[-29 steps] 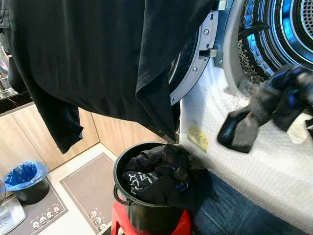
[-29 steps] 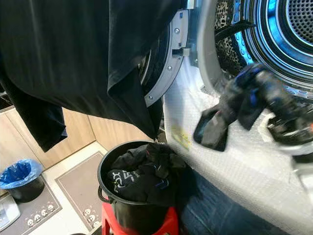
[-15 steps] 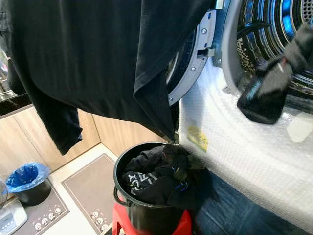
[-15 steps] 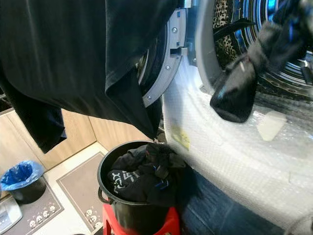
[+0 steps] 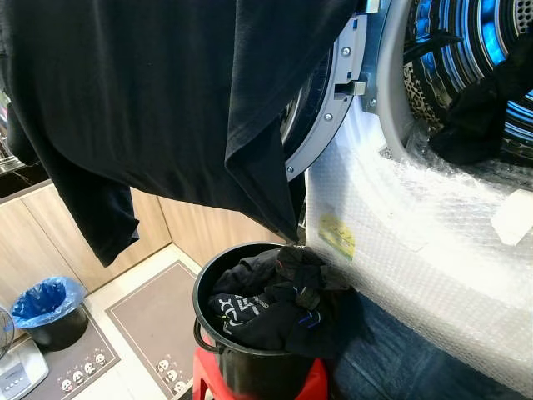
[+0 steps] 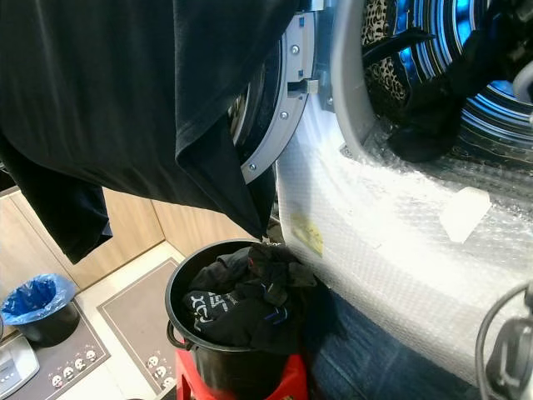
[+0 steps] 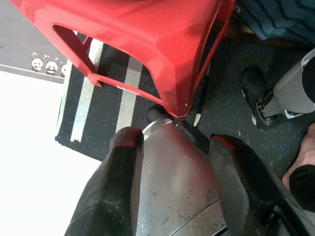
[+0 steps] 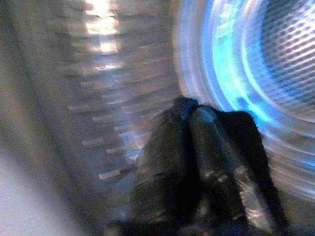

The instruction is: Clothes washing

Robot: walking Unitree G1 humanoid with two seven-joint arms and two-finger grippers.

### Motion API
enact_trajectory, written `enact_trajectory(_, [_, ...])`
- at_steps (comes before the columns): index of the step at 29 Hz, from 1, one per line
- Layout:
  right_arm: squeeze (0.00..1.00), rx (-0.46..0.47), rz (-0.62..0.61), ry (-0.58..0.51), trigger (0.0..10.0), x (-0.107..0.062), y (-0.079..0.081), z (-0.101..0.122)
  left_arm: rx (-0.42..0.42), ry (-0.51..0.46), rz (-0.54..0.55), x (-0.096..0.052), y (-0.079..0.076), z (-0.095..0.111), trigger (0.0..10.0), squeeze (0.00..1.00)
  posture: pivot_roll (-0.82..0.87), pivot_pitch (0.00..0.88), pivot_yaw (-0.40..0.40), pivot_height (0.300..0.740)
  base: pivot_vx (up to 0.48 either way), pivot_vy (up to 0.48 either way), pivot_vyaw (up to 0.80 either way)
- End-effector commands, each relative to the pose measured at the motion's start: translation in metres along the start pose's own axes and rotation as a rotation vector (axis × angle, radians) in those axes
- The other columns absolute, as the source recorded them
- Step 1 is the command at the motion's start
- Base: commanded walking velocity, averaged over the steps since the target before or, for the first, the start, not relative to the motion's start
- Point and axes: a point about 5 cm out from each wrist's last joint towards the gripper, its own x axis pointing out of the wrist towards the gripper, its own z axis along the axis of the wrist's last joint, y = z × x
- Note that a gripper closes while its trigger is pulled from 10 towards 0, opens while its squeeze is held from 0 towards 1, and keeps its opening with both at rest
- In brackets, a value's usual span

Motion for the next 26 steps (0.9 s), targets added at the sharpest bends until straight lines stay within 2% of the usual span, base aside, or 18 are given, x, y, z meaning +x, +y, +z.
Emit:
enact_trajectory(1, [0.00,-0.063,-0.115,0.006,10.0,0.006,-0.011,0.000,-0.015,0.117,-0.028,-0.006,-0.010,-0.035,10.0,0.00,-0.14,0.000,0.036,0.740,0.000,0.000,0.00])
enact_trajectory(8, [0.00,-0.245,-0.402,0.006,10.0,0.014,-0.027,0.010,-0.025,0.120,-0.043,-0.007,-0.015,-0.038,10.0,0.00,-0.14,0.000,0.027,0.740,0.000,0.000,0.00])
enact_trajectory(9, [0.00,-0.291,-0.493,0.006,10.0,0.015,-0.033,0.011,-0.039,0.119,-0.040,-0.007,-0.016,-0.038,10.0,0.00,-0.14,0.000,0.024,0.740,0.000,0.000,0.00])
enact_trajectory(17, [0.00,-0.366,-0.633,0.005,10.0,0.015,-0.049,0.007,-0.050,0.115,-0.032,-0.007,-0.016,-0.037,10.0,0.00,-0.12,0.000,0.017,0.740,0.000,0.000,0.00])
enact_trajectory(20, [0.00,-0.352,-0.626,0.005,10.0,0.017,-0.048,0.004,-0.054,0.117,-0.030,-0.007,-0.015,-0.037,10.0,0.00,-0.12,0.000,0.017,0.740,0.000,0.000,0.00])
enact_trajectory(21, [1.00,-0.348,-0.624,0.007,10.0,0.017,-0.048,0.004,-0.056,0.116,-0.028,-0.007,-0.015,-0.037,10.0,0.00,-0.12,0.000,0.017,0.740,0.000,0.000,0.00])
enact_trajectory(26, [1.00,-0.354,-0.631,-0.002,10.0,0.017,-0.050,0.006,-0.057,0.115,-0.024,-0.007,-0.014,-0.036,10.0,0.00,-0.13,0.000,0.020,0.740,0.000,0.000,0.00])
